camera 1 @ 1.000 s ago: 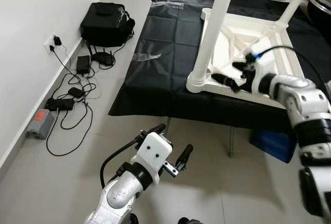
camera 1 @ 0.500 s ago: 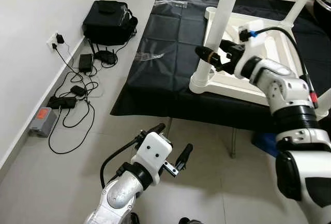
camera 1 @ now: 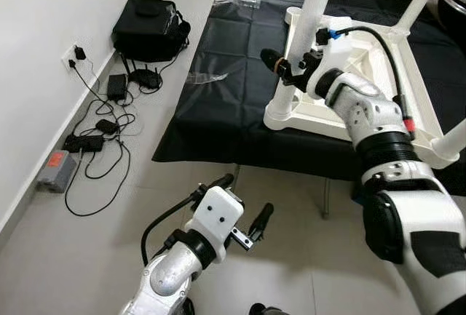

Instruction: Building children table

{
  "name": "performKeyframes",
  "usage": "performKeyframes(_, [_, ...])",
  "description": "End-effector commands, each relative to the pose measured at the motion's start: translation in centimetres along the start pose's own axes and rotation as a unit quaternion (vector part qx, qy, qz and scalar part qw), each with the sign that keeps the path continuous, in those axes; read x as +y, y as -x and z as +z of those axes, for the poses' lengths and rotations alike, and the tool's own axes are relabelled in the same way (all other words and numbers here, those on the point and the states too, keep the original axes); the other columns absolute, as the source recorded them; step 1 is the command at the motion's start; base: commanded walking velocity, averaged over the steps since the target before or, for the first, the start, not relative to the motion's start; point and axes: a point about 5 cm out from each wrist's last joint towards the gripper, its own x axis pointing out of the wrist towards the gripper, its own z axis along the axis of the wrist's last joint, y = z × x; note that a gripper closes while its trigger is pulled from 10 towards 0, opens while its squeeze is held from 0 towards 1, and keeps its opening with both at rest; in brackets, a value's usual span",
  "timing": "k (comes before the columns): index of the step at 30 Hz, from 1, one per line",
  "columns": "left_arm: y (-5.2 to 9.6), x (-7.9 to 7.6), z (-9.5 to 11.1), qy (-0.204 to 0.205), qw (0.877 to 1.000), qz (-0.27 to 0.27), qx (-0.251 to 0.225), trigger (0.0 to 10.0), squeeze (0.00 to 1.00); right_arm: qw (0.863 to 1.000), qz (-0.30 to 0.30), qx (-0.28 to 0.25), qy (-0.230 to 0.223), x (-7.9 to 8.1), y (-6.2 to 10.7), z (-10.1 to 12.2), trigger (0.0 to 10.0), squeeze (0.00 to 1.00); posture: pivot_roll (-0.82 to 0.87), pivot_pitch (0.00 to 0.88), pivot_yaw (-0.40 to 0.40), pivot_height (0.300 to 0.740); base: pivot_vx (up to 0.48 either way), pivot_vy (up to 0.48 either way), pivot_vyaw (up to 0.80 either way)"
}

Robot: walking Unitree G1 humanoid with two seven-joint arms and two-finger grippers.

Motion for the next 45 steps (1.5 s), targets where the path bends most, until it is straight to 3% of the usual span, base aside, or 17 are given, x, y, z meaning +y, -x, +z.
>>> performKeyframes(1, [0.2,-0.5,0.1,0.007,1.0,-0.005,0.004,10.0,0.0,1.0,0.007,-0.018,-0.009,0.2,-0.2,0.6,10.0,0.0,0.14,0.221,-0.103,0.74,0.0,0.0,0.0])
performKeyframes(2, [0.2,-0.5,0.1,0.007,1.0,-0.005,0.004,10.0,0.0,1.0,0.007,-0.018,-0.009,0.2,-0.2,0.6,10.0,0.0,0.14,0.221,-0.103,0.74,0.0,0.0,0.0])
performKeyframes(3, [0.2,-0.6,0.1,0.009,1.0,-0.004,0.003,10.0,0.0,0.999,0.017,-0.026,-0.016,0.4,-0.4,0.8,4.4,0.0,0.14,0.225,-0.102,0.74,0.0,0.0,0.0])
performKeyframes(4, [0.2,-0.6,0.1,0.009,1.0,-0.004,0.003,10.0,0.0,0.999,0.017,-0.026,-0.016,0.4,-0.4,0.8,4.4,0.0,0.14,0.225,-0.102,0.74,0.0,0.0,0.0])
performKeyframes(5, [0.2,-0.6,0.2,0.011,1.0,-0.005,0.004,10.0,0.0,0.999,0.028,-0.033,-0.021,0.7,-0.5,0.9,0.0,0.0,0.13,0.228,-0.105,0.74,0.0,0.0,0.0])
performKeyframes(12, [0.1,-0.8,0.1,0.014,1.0,-0.003,0.005,10.0,0.0,0.992,0.109,-0.053,-0.021,1.8,-0.4,1.2,0.0,0.0,0.13,0.226,-0.109,0.74,0.0,0.0,0.0])
performKeyframes(20, [-0.1,-0.6,0.0,0.013,1.0,-0.002,0.007,10.0,0.0,0.996,0.077,-0.044,0.007,1.3,-0.4,1.1,0.0,0.0,0.13,0.217,-0.109,0.74,0.0,0.0,0.0])
performKeyframes(22, [-0.1,-0.5,0.0,0.011,1.0,-0.001,0.007,10.0,0.0,0.999,0.011,-0.035,0.028,0.3,-0.3,1.0,0.0,0.0,0.13,0.212,-0.111,0.74,0.0,0.0,0.0])
performKeyframes(24, [-0.2,-0.3,-0.1,0.007,1.0,-0.001,0.007,10.0,0.0,0.975,-0.198,-0.01,0.096,-3.0,1.0,0.4,0.0,0.0,0.12,0.197,-0.104,0.74,0.0,0.0,0.0])
performKeyframes(26, [-0.2,-0.3,-0.1,0.007,1.0,-0.001,0.007,10.0,0.0,0.975,-0.198,-0.01,0.096,-3.0,1.0,0.4,0.0,0.0,0.12,0.197,-0.104,0.74,0.0,0.0,0.0])
performKeyframes(27, [-0.2,-0.2,-0.1,0.005,1.0,-0.001,0.007,10.0,0.0,0.953,-0.283,-0.009,0.112,-4.3,1.9,0.3,0.0,0.0,0.12,0.197,-0.099,0.74,0.0,0.0,0.0])
performKeyframes(28, [-0.2,-0.2,-0.1,0.005,1.0,-0.001,0.007,10.0,0.0,0.953,-0.283,-0.009,0.112,-4.3,1.9,0.3,0.0,0.0,0.12,0.197,-0.099,0.74,0.0,0.0,0.0])
performKeyframes(29, [-0.2,-0.1,-0.2,0.004,1.0,-0.002,0.008,10.0,0.0,0.927,-0.359,-0.018,0.108,-5.4,3.0,0.2,0.0,0.0,0.13,0.193,-0.096,0.74,0.0,0.0,0.0])
performKeyframes(35, [-0.3,-0.1,-0.2,0.001,1.0,-0.003,0.009,10.0,0.0,0.886,-0.457,-0.028,0.07,-6.1,4.5,-0.7,0.0,0.0,0.13,0.187,-0.091,0.74,0.0,0.0,0.0])
performKeyframes(42, [-0.3,-0.1,-0.2,0.0,1.0,-0.004,0.009,10.0,0.0,0.888,-0.457,-0.021,0.041,-5.5,4.2,-1.5,0.0,0.0,0.13,0.182,-0.094,0.74,0.0,0.0,0.0])
performKeyframes(43, [-0.3,-0.1,-0.2,-0.001,1.0,-0.004,0.009,10.0,0.0,0.904,-0.425,-0.025,0.026,-4.6,3.3,-1.6,10.0,0.0,0.13,0.178,-0.095,0.74,0.0,0.0,0.0])
performKeyframes(45, [-0.3,-0.1,-0.2,-0.001,1.0,-0.004,0.009,10.0,0.0,0.904,-0.425,-0.025,0.026,-4.6,3.3,-1.6,10.0,0.0,0.13,0.178,-0.095,0.74,0.0,0.0,0.0])
